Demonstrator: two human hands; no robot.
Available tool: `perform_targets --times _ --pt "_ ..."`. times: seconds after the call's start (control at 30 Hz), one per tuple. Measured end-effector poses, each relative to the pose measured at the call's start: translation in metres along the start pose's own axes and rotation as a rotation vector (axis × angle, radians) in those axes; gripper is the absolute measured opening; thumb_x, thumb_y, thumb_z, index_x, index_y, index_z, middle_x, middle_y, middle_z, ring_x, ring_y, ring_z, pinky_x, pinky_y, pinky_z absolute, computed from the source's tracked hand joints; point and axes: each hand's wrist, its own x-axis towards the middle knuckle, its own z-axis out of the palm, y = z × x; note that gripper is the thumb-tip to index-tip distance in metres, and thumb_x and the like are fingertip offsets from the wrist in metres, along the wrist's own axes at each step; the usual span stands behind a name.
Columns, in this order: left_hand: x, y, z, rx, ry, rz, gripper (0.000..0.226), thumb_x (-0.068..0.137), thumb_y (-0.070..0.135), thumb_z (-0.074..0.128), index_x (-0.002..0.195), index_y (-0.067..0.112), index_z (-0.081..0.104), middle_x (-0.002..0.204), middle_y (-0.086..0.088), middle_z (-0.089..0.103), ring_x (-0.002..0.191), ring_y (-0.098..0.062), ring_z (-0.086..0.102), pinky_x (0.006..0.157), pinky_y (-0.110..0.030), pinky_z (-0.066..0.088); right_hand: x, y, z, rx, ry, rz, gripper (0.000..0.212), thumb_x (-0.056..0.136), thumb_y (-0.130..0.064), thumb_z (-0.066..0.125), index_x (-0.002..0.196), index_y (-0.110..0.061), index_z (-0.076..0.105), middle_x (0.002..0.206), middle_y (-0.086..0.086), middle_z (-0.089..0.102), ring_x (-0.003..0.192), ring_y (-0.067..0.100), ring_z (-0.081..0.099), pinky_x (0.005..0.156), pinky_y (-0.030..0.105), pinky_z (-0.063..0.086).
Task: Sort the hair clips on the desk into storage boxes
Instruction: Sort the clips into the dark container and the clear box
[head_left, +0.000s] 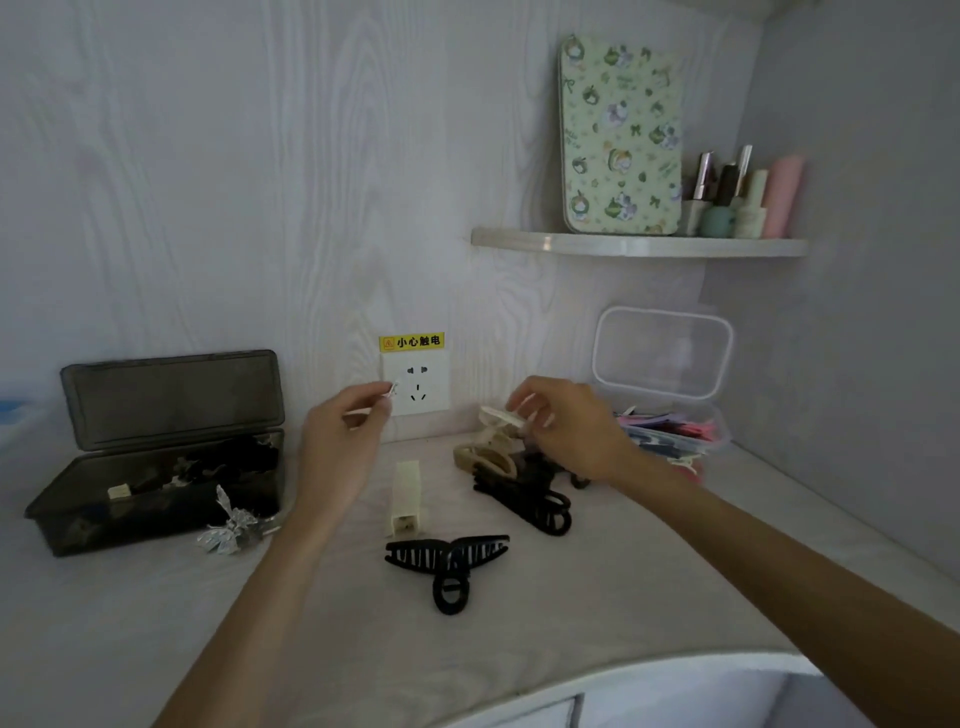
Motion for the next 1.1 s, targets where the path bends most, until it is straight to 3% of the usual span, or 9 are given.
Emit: perform_targets --times 0.17,0.33,0.43,0.5,0.63,0.73,0.87,1.0,1.1 --pt "0.002 0.034 0.049 -0.038 -0.149 0.042 0.018 0.088 0.011 0.059 0.093 0.025 0.070 0.095 0.007 0.069 0.083 -0.010 0.063 0.080 -0.023 0.048 -0.010 0.059 -0.064 -0.008 0.200 0.100 0.030 0.077 0.008 0.058 0.095 -0.013 0.069 0.093 0.006 0.072 0.071 0.012 0.061 0.069 0.020 0.051" --pt "0.019 0.045 0.117 0.072 -0.373 0.085 0.019 0.089 0.015 0.058 0.094 0.028 0.070 0.094 0.011 0.067 0.088 -0.007 0.062 0.079 -0.021 0.044 -0.016 0.104 -0.101 -0.028 0.267 0.179 0.028 0.081 0.003 0.061 0.104 -0.010 0.072 0.098 0.007 0.073 0.075 0.015 0.063 0.070 0.015 0.045" --pt "0.036 0.048 0.158 0.163 -0.519 0.126 0.022 0.091 0.015 0.055 0.102 0.024 0.072 0.102 0.011 0.068 0.094 -0.006 0.060 0.082 -0.021 0.043 -0.009 0.130 -0.116 0.006 0.259 0.208 0.030 0.079 0.004 0.064 0.103 -0.012 0.072 0.096 0.004 0.072 0.068 -0.001 0.062 0.062 0.001 0.043" --pt "0.042 0.042 0.189 0.223 -0.622 0.182 0.024 0.092 0.015 0.053 0.105 0.023 0.071 0.106 0.011 0.067 0.098 -0.006 0.061 0.085 -0.020 0.044 -0.002 0.145 -0.119 0.023 0.203 0.223 0.028 0.079 0.003 0.066 0.100 -0.014 0.073 0.092 -0.002 0.070 0.058 -0.011 0.059 0.059 0.000 0.042" --pt "0.051 0.030 0.255 0.155 -0.897 0.245 0.024 0.088 0.010 0.059 0.107 0.018 0.070 0.110 0.004 0.069 0.093 -0.005 0.061 0.082 -0.015 0.045 0.033 0.164 -0.128 0.054 0.063 0.211 0.028 0.080 0.000 0.068 0.095 -0.024 0.071 0.087 -0.003 0.070 0.065 -0.005 0.063 0.062 0.004 0.045" --pt "0.056 0.029 0.266 0.120 -1.056 0.166 0.031 0.087 0.014 0.063 0.118 0.015 0.065 0.117 0.004 0.065 0.103 -0.001 0.058 0.083 -0.005 0.042 0.054 0.167 -0.127 0.020 -0.018 0.227 0.023 0.080 -0.002 0.069 0.098 -0.014 0.074 0.087 0.006 0.072 0.068 0.007 0.064 0.061 0.006 0.045" --pt "0.075 0.029 0.244 0.224 -1.105 0.041 0.031 0.091 0.020 0.058 0.121 0.019 0.062 0.125 0.004 0.062 0.114 -0.010 0.059 0.095 -0.021 0.044 0.066 0.165 -0.118 0.002 -0.199 0.234 0.020 0.083 -0.006 0.066 0.099 -0.016 0.073 0.092 0.003 0.073 0.079 0.011 0.065 0.070 0.012 0.048" --pt "0.092 0.027 0.213 0.353 -1.127 -0.062 0.031 0.093 0.016 0.052 0.123 0.021 0.060 0.128 0.005 0.060 0.116 -0.009 0.056 0.093 -0.020 0.041 0.073 0.159 -0.123 -0.047 -0.352 0.351 0.024 0.089 -0.012 0.058 0.108 -0.022 0.069 0.113 -0.001 0.068 0.100 0.012 0.062 0.089 0.020 0.045" --pt "0.091 0.029 0.201 0.386 -1.073 -0.148 0.031 0.095 0.019 0.047 0.124 0.025 0.059 0.130 0.006 0.058 0.116 -0.009 0.055 0.097 -0.025 0.044 0.069 0.152 -0.135 -0.029 -0.391 0.431 0.023 0.091 -0.014 0.055 0.106 -0.023 0.068 0.110 0.000 0.068 0.094 0.011 0.061 0.084 0.020 0.046"
